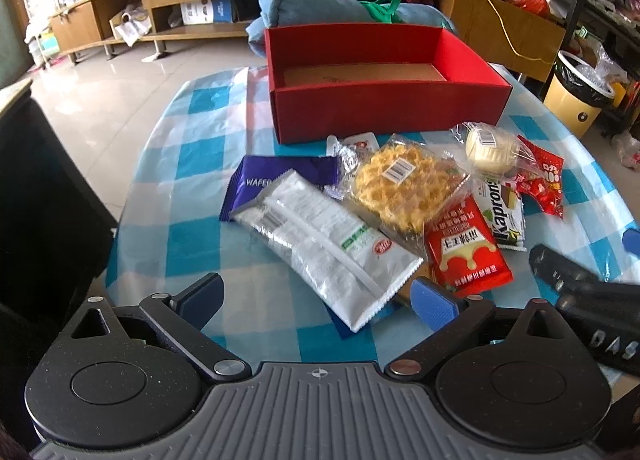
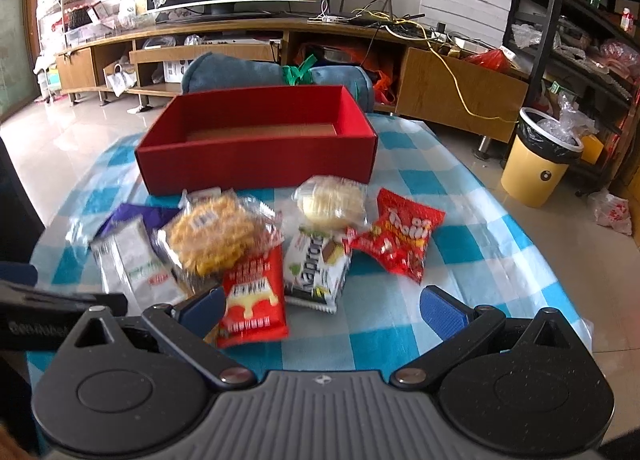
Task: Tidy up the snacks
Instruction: 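Grasp the white snack packet with the left tool while the right tool reaches toward the waffle bag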
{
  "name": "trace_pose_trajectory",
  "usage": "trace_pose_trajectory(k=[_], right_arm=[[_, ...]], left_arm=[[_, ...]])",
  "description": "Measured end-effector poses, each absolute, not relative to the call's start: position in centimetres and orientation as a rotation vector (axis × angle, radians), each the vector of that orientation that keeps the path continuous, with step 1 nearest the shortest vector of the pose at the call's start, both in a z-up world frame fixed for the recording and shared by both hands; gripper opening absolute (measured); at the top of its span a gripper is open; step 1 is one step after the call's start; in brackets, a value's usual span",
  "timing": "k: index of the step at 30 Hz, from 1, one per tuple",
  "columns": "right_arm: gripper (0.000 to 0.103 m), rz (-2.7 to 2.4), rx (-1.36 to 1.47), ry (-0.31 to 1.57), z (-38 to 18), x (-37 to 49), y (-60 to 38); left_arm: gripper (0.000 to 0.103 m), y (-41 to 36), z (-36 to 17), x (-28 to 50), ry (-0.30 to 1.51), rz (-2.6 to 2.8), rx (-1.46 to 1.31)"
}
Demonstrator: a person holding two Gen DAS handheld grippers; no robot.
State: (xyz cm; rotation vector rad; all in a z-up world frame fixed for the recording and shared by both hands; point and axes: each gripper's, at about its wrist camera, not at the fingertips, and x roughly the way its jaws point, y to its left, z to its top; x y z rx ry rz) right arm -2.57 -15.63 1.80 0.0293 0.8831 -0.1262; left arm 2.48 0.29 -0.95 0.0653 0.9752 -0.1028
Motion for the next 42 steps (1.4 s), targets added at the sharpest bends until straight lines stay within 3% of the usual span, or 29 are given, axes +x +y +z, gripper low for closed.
trace_pose_trajectory(k=[19, 37, 42], right_arm=[[0.093, 0.063, 0.218, 1.112, -2.4, 11.2, -13.1], [0.1, -0.01, 0.258, 1.322, -6.5, 12.9, -13.3], [0.088, 0.082, 0.172, 1.317, -5.1, 12.1, -14.2]], left_arm=[[0.099, 4.4, -2.8, 8.6, 1.122, -0.044, -0.126], [0.101, 5.5, -4.2, 8.1, 1.179, -0.043, -0.189], [0.102, 5.4, -4.2, 7.9, 1.181, -0.048, -0.189]])
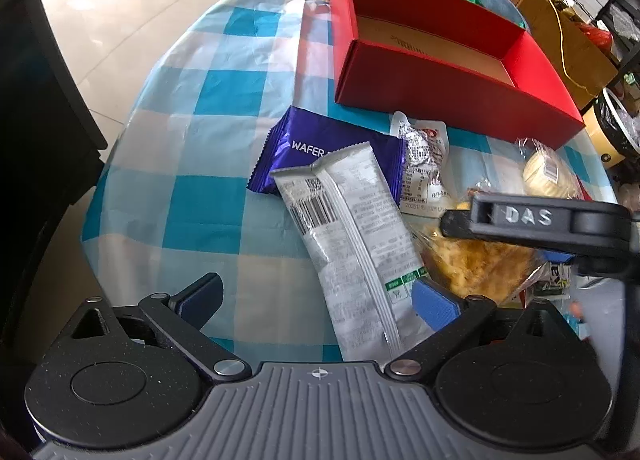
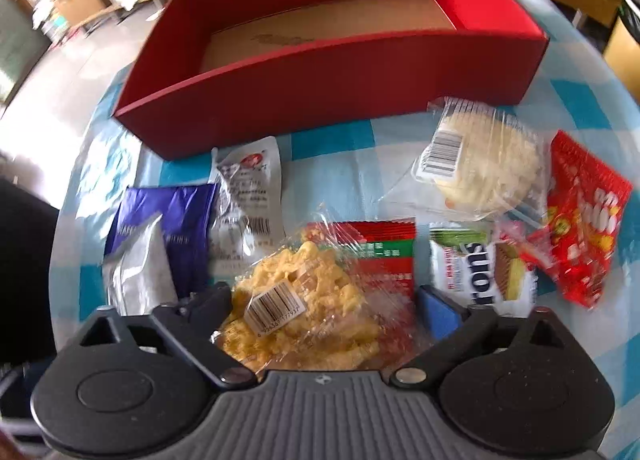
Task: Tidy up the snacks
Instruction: 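Grasp the white snack packet with the left tool while the right tool reaches toward the waffle bag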
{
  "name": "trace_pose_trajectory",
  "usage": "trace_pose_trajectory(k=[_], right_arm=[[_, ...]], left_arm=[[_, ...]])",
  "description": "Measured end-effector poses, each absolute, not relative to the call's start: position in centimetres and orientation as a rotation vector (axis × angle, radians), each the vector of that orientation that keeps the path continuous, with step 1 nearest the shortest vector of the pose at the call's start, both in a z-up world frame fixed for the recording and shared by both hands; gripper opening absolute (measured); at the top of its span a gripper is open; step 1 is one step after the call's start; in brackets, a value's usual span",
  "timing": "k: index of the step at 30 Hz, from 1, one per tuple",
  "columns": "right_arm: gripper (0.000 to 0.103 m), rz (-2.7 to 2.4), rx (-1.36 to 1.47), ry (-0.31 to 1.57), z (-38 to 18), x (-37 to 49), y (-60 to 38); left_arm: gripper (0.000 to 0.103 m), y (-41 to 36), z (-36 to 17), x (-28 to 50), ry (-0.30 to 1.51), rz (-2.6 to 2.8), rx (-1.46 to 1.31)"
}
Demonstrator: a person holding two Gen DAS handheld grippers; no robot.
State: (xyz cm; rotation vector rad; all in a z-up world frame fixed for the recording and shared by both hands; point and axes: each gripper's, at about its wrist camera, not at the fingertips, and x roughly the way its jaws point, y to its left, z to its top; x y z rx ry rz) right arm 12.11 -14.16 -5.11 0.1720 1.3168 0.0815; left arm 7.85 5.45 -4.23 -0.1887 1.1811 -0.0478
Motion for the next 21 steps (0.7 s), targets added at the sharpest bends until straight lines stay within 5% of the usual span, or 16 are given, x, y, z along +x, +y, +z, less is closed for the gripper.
trace_pose_trajectory(k=[3, 18, 21], right_arm=[[0.079, 0.104, 0.103, 1.296, -4.0, 11.2, -14.4], [0.079, 0.078, 0.249, 1.18, -2.0, 9.8, -18.3], [0.079, 0.089, 0.29, 1.2, -2.0, 8.3, -18.3]], left_arm=[[0.102, 5.3, -4.5, 8.0, 1.185, -0.05, -0.176], [0.101, 2.2, -7.3, 12.0, 1.235, 0.039, -0.15], [0.088, 2.3, -6.9, 12.0, 1.219, 0.033, -0.165]])
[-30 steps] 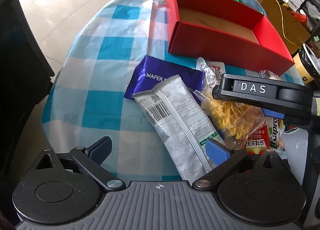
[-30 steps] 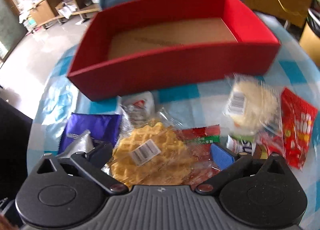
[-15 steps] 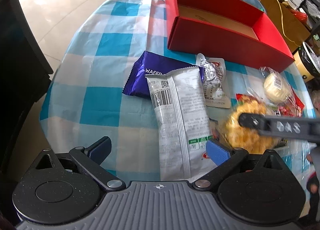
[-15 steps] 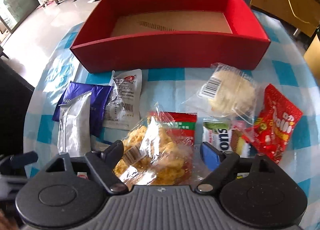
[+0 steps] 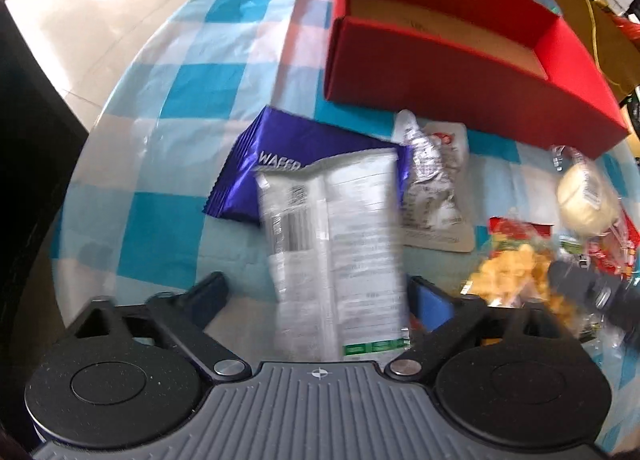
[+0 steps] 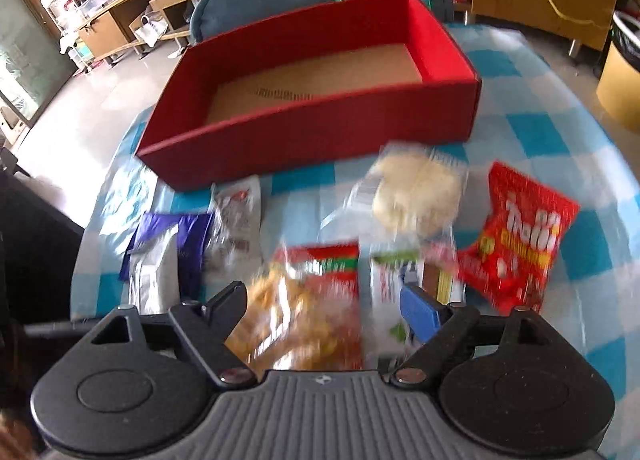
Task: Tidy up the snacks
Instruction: 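Grasp the white snack packet with the left tool while the right tool reaches toward the waffle bag, then hold the white packet in the left tool while the right tool grasps the clear waffle bag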
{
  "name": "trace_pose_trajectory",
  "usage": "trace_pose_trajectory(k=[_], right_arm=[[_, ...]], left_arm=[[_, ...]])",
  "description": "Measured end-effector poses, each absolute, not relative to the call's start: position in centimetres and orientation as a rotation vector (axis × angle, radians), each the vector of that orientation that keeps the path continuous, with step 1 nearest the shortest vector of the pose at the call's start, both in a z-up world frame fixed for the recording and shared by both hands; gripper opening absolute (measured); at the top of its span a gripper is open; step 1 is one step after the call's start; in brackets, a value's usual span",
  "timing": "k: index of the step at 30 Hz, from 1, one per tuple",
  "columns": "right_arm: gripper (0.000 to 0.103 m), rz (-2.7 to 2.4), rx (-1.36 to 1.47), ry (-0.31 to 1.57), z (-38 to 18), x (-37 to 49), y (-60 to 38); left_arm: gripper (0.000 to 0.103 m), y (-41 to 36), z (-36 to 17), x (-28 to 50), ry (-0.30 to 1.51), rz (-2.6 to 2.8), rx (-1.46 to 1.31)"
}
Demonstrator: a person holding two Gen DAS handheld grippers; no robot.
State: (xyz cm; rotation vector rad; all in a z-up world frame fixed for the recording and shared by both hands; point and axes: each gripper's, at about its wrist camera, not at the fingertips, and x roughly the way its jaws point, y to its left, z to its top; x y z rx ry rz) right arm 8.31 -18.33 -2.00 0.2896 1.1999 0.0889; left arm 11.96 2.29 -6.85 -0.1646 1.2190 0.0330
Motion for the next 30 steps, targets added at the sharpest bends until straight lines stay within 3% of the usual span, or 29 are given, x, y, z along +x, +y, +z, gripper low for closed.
trace_pose_trajectory(k=[2, 8, 19, 30], right_arm=[[0.079, 0.081, 0.33, 1.209, -1.9, 7.2, -18.5], [0.079, 0.046, 0.414, 1.173, -1.2, 5.5, -18.0], [0.08, 0.024, 0.573, 1.231, -2.1, 4.9, -15.2], [0.078, -0.038, 0.224, 1.333, -4.7, 11.0, -11.2]], left_arm=[[0.07, 2.1, -6.3, 11.7, 1.209, -0.001, -0.17], [0.059, 3.4, -5.7, 10.6, 1.202, -0.021, -0.19], [0.058, 5.3, -4.9, 9.0, 1.18, -0.061, -0.222], [0.059, 6.4, -5.6, 8.8, 1.216, -0.073, -0.268]])
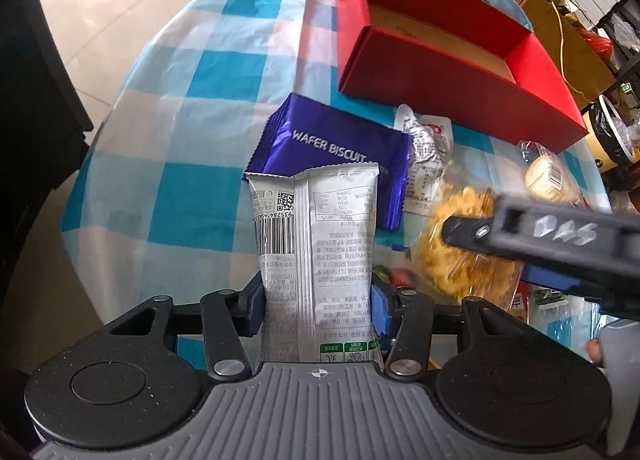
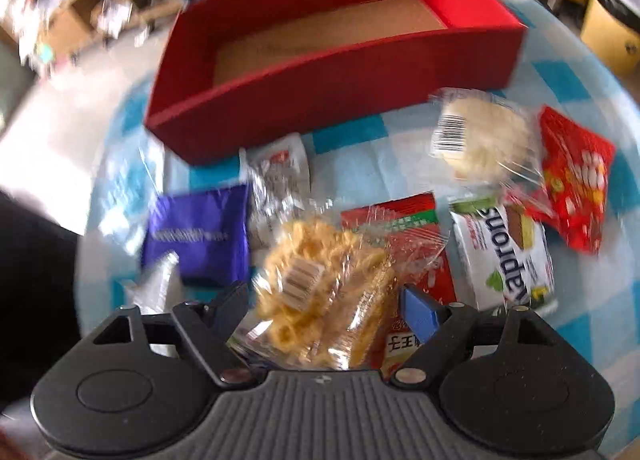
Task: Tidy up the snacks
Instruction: 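Hold the white packet in the left tool while the right tool grasps the clear waffle bag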
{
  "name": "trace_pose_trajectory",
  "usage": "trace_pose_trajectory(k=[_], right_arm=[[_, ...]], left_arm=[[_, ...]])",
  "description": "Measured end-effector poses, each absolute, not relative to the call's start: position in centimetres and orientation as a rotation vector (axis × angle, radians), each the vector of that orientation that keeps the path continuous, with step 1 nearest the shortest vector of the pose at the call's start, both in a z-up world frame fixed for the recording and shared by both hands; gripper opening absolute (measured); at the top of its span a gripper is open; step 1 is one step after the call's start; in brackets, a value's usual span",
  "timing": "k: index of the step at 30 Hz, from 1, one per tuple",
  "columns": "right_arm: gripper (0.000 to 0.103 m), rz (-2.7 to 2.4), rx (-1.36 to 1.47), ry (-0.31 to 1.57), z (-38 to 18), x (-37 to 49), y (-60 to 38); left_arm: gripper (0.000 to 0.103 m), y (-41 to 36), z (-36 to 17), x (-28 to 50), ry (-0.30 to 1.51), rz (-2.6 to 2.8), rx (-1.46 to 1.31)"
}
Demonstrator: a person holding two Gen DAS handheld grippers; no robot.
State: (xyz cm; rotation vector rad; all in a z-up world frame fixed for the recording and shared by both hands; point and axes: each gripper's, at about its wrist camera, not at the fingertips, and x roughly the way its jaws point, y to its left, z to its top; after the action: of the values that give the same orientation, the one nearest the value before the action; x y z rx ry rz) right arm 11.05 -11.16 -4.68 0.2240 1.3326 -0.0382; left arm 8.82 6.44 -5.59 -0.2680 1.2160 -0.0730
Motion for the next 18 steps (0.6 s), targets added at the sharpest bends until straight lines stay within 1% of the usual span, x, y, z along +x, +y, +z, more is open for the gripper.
trace_pose_trajectory(k=[5, 7, 9, 10, 13, 14, 16, 18], right_arm=[[0.08, -0.049, 0.203, 1.322, -5.5, 13.1, -10.1], [0.083, -0.034, 0.146, 1.324, -5.9, 13.5, -9.5], [0.085, -0.011, 0.076, 1.309, -6.2, 13.6, -9.2], [0.085, -0.001, 0.054, 1.304, -6.3, 13.6, -9.1], [0.073, 0.041, -0.009, 1.291, -5.9, 13.5, -8.9], [0.071, 0.06, -0.025, 1.287, -5.8, 13.2, -8.9], [0.069, 0.084, -0.047, 1.278, -5.5, 12.8, -9.4], [0.064, 0.104, -0.029, 1.266, -5.1, 12.3, -10.3]], left_arm=[[0.061, 6.5, -5.6, 8.9, 1.221, -0.07, -0.277], [0.061, 6.4, -5.7, 8.9, 1.221, -0.071, -0.274], [0.064, 6.4, -5.7, 9.0, 1.222, -0.069, -0.267], [0.066, 6.3, -5.8, 9.0, 1.224, -0.07, -0.262], [0.079, 6.3, -6.2, 8.9, 1.233, -0.065, -0.251], [0.08, 6.3, -6.3, 8.9, 1.231, -0.061, -0.249], [0.08, 6.4, -6.2, 8.8, 1.227, -0.059, -0.247], [0.075, 6.3, -6.2, 8.7, 1.224, -0.065, -0.25]])
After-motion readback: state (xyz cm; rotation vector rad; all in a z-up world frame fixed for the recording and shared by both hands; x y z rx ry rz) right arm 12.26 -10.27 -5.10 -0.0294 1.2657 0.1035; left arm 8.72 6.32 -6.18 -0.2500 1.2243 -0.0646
